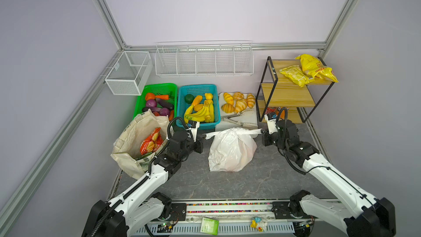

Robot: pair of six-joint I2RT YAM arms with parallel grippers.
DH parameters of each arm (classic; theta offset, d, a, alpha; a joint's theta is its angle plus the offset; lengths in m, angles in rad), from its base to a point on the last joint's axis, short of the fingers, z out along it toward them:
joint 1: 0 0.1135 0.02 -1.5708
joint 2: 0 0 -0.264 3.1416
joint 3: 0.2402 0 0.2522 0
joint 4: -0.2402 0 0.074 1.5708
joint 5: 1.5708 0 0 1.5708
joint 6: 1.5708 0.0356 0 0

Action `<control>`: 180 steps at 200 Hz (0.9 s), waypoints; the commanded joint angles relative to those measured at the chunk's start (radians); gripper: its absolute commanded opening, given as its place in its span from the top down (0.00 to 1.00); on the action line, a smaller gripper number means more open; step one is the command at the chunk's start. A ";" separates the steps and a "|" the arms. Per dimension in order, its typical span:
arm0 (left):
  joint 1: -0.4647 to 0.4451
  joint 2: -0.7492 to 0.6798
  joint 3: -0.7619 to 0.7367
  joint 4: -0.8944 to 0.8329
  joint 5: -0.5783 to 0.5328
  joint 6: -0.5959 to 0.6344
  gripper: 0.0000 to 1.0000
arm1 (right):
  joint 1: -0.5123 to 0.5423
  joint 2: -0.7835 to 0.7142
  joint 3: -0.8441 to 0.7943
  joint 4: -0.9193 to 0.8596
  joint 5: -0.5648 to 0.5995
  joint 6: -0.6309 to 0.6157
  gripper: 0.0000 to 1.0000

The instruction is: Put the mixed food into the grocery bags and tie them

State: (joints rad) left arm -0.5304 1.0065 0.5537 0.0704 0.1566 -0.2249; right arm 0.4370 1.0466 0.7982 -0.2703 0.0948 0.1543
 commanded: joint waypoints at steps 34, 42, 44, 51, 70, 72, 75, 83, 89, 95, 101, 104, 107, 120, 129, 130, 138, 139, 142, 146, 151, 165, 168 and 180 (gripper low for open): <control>0.083 0.144 -0.064 0.007 -0.204 -0.126 1.00 | -0.272 0.015 -0.255 0.111 -0.081 0.195 0.94; 0.084 0.141 -0.066 0.013 -0.204 -0.123 1.00 | -0.274 0.011 -0.267 0.120 -0.075 0.197 0.94; 0.083 0.140 -0.066 0.016 -0.202 -0.120 1.00 | -0.274 0.010 -0.268 0.122 -0.075 0.198 0.94; 0.084 0.135 -0.064 0.030 -0.189 -0.104 1.00 | -0.273 0.007 -0.267 0.130 -0.087 0.197 0.94; 0.084 0.118 -0.036 0.037 -0.117 -0.081 1.00 | -0.247 0.002 -0.243 0.124 -0.100 0.196 0.94; 0.083 0.117 -0.031 0.034 -0.110 -0.079 1.00 | -0.244 0.001 -0.241 0.122 -0.099 0.196 0.94; 0.083 0.115 -0.026 0.031 -0.101 -0.078 1.00 | -0.241 -0.001 -0.237 0.119 -0.098 0.195 0.94; 0.082 0.111 -0.018 0.029 -0.088 -0.081 1.00 | -0.238 -0.007 -0.232 0.116 -0.097 0.197 0.94; 0.082 0.112 -0.019 0.030 -0.089 -0.083 1.00 | -0.238 -0.013 -0.233 0.115 -0.094 0.196 0.94; 0.082 0.114 -0.023 0.031 -0.100 -0.085 1.00 | -0.238 -0.017 -0.236 0.112 -0.087 0.191 0.94; 0.082 0.119 -0.031 0.035 -0.105 -0.083 1.00 | -0.238 -0.019 -0.237 0.111 -0.081 0.183 0.94; 0.082 0.122 -0.032 0.035 -0.103 -0.079 1.00 | -0.238 -0.018 -0.237 0.109 -0.084 0.180 0.94; 0.082 0.124 -0.034 0.035 -0.097 -0.076 1.00 | -0.238 -0.019 -0.238 0.111 -0.091 0.178 0.94; 0.082 0.127 -0.034 0.044 -0.046 -0.066 1.00 | -0.238 -0.027 -0.252 0.157 -0.156 0.168 0.94; 0.079 0.114 -0.040 0.076 0.000 -0.073 1.00 | -0.200 -0.039 -0.263 0.197 -0.204 0.162 0.94; 0.079 0.111 -0.040 0.080 0.007 -0.074 1.00 | -0.197 -0.040 -0.264 0.202 -0.208 0.160 0.94; 0.072 0.089 -0.043 0.113 0.037 -0.083 0.98 | -0.174 -0.049 -0.260 0.217 -0.233 0.148 0.92; 0.070 0.086 -0.044 0.116 0.040 -0.083 0.97 | -0.172 -0.050 -0.258 0.218 -0.235 0.147 0.91; 0.066 0.075 -0.044 0.126 0.047 -0.084 0.94 | -0.163 -0.052 -0.254 0.218 -0.237 0.140 0.89; 0.060 0.060 -0.044 0.135 0.050 -0.085 0.91 | -0.150 -0.055 -0.243 0.213 -0.238 0.131 0.86; 0.050 0.039 -0.041 0.143 0.049 -0.088 0.88 | -0.137 -0.058 -0.230 0.206 -0.234 0.117 0.83; 0.010 -0.025 -0.029 0.159 0.026 -0.088 0.76 | -0.106 -0.070 -0.193 0.181 -0.218 0.083 0.73; -0.001 -0.038 -0.023 0.162 0.021 -0.083 0.74 | -0.101 -0.073 -0.185 0.175 -0.213 0.077 0.71; -0.051 -0.079 0.001 0.156 -0.016 -0.059 0.66 | -0.092 -0.091 -0.160 0.159 -0.199 0.061 0.64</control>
State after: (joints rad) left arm -0.5106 1.0168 0.5068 0.1608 0.1574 -0.3023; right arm 0.3210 0.9951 0.5755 -0.1150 -0.1028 0.2741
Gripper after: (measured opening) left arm 0.289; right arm 0.309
